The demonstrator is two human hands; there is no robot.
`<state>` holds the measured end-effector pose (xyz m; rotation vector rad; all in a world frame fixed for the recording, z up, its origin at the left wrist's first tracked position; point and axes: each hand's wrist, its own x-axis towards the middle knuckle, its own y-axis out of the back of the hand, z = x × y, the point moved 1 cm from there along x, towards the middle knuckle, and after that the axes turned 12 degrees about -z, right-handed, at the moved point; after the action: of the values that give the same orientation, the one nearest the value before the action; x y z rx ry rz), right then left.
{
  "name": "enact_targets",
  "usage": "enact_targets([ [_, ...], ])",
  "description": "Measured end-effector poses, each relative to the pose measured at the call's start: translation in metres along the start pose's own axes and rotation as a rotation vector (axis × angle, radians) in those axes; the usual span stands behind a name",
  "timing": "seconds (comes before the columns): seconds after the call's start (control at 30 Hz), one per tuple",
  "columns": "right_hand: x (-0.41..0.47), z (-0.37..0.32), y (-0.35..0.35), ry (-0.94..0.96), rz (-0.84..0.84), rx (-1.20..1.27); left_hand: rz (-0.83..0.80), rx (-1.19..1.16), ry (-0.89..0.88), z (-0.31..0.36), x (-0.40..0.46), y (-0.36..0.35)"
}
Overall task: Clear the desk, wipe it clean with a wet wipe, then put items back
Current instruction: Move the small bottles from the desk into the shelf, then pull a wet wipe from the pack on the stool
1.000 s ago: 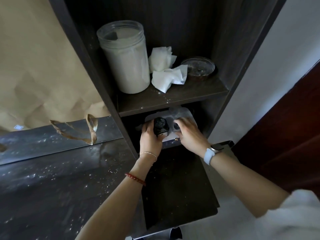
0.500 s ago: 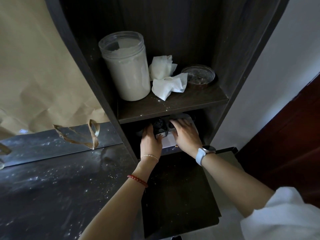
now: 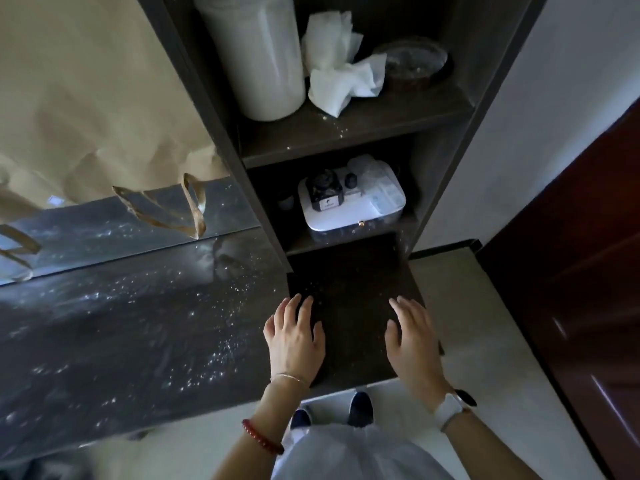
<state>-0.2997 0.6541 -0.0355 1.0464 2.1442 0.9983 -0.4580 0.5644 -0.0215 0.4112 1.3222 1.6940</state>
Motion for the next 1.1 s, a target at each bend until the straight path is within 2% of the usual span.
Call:
enact_targets([
  [0.1,-0.033,0.012,-0.009,-0.124,-0.063,0.018,-0.131,0.000,0.012,-0.010,-0.018,-0.011],
  [0.3,-0.124,0.025,-0.028,-0.378,-0.080,0.026,-0.314,0.012,-0.165,-0.007,-0.052,-0.027],
  [0.43,-0.205,0.026,-0.048,-0.588,0.029,0.124,-0.389,0.019,-0.296,-0.010,-0.089,-0.044],
  [0.6,-0.313,0.023,-0.059,-0.905,0.166,0.258,-0.556,0.205,-0.504,0.000,-0.138,-0.076],
  [0.87,-0.447,0.046,-0.050,-1.242,0.474,0.382,-0.702,0.360,-1.013,0.113,-0.224,-0.136],
  [1.1,-0.575,0.107,-0.033,-1.449,0.711,0.436,-0.810,0.480,-1.367,0.232,-0.363,-0.219],
])
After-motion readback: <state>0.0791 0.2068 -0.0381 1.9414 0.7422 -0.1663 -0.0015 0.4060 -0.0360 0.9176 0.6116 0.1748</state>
